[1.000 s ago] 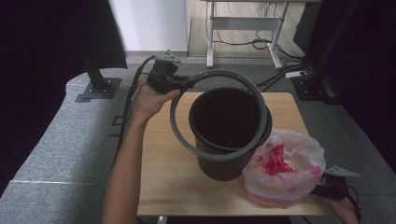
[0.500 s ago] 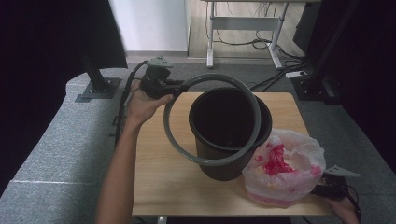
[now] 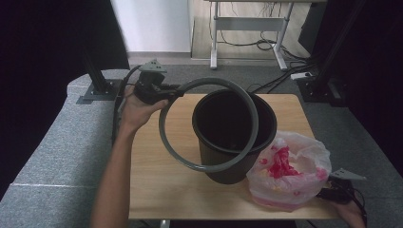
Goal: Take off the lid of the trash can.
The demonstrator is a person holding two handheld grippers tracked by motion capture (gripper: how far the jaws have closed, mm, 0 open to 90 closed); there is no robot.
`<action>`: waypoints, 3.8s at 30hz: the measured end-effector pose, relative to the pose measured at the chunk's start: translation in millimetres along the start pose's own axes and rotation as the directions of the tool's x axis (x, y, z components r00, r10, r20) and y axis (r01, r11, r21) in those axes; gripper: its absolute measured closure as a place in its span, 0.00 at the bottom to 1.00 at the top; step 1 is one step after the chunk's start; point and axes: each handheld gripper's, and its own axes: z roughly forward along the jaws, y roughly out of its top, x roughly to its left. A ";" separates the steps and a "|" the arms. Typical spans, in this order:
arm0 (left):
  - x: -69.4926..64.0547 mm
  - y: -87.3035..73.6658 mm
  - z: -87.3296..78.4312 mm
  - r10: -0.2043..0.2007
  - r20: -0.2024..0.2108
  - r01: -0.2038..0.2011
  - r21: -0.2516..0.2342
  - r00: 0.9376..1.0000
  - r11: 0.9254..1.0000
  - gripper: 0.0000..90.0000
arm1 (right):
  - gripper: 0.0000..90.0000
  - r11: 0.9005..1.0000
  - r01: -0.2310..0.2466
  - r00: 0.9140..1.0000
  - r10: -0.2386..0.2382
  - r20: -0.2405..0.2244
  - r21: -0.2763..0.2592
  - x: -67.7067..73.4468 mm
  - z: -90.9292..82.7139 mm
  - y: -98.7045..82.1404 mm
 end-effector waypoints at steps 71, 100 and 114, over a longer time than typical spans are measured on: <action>24.0 -71.0 -62.9 -0.052 -0.056 0.052 0.006 0.997 0.999 0.88 | 0.19 1.000 -0.004 1.000 0.004 0.005 -0.001 0.2 0.0 -0.1; 40.7 -119.2 -99.1 -0.113 -0.106 0.114 0.003 0.988 0.993 0.88 | 0.19 1.000 -0.005 1.000 0.005 0.006 0.000 0.1 0.0 -0.1; 44.5 -135.1 -101.0 -0.126 -0.109 0.128 0.014 0.986 0.992 0.88 | 0.19 1.000 -0.006 1.000 0.006 0.007 0.000 0.2 0.0 -0.1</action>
